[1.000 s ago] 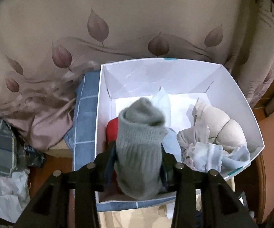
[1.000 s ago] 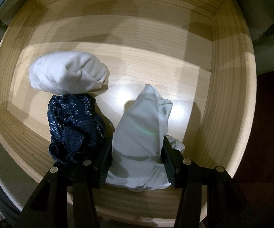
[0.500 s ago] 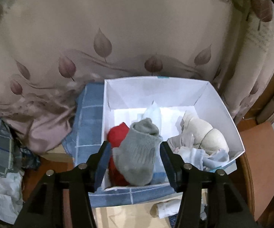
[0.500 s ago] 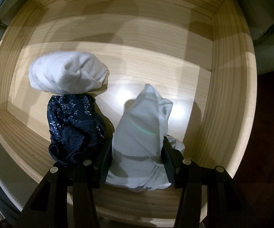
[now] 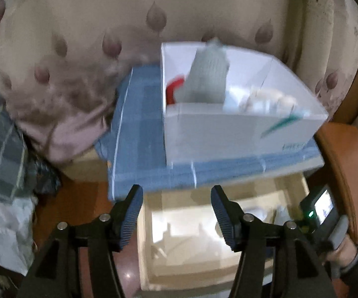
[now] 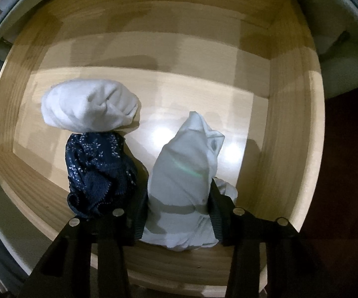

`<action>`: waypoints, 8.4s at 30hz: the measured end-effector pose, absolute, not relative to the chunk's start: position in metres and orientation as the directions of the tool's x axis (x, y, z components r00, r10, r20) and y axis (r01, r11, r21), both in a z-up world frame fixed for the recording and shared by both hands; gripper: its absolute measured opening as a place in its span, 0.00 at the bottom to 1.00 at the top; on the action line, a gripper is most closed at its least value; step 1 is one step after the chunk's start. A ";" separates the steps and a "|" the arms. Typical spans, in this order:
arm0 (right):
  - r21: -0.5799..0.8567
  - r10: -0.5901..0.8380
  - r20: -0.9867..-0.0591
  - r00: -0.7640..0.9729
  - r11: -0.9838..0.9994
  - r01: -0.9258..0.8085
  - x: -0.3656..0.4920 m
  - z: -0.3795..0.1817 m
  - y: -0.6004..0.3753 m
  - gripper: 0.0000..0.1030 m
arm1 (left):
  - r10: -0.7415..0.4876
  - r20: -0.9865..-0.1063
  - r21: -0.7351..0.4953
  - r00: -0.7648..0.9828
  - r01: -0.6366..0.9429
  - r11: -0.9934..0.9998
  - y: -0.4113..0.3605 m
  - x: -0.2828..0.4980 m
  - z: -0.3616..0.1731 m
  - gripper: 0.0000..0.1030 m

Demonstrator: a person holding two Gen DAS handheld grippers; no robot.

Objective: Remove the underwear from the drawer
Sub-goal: 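Carry the white bundle into the box with the right tool while the left tool returns, then move the right tool down into the drawer toward the navy floral underwear, then grasp and lift the navy floral underwear with the right tool, then grasp the white sock roll in the drawer with the left tool, then carry the white sock roll into the shoe box and open the left tool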

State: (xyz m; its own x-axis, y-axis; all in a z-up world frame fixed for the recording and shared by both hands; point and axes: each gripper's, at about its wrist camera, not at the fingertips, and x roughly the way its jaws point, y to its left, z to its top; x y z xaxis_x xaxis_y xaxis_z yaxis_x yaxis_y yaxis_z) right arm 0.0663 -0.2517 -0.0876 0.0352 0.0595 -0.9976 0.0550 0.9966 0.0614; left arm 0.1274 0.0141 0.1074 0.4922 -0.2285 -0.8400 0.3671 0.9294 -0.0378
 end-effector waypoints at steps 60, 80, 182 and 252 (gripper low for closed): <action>-0.011 -0.060 -0.824 0.564 0.996 0.090 0.252 0.140 -0.230 0.42 | -0.142 -0.896 -0.049 0.421 0.224 0.973 0.014 0.078 -0.014 0.57; 0.032 0.043 -0.852 0.522 0.999 -0.029 0.141 0.153 -0.221 0.65 | -0.223 -0.830 -0.174 0.511 0.142 0.974 0.041 0.069 0.006 0.57; 0.082 0.087 -0.994 -0.060 0.994 0.069 0.059 -0.115 -0.257 0.30 | -0.151 -0.962 0.151 0.226 0.906 0.395 -0.120 0.079 -0.044 0.57; 0.044 0.047 -0.998 -0.043 0.996 0.077 0.064 -0.126 -0.246 0.28 | -0.169 -0.940 0.042 0.297 0.591 0.806 -0.047 0.075 0.018 0.42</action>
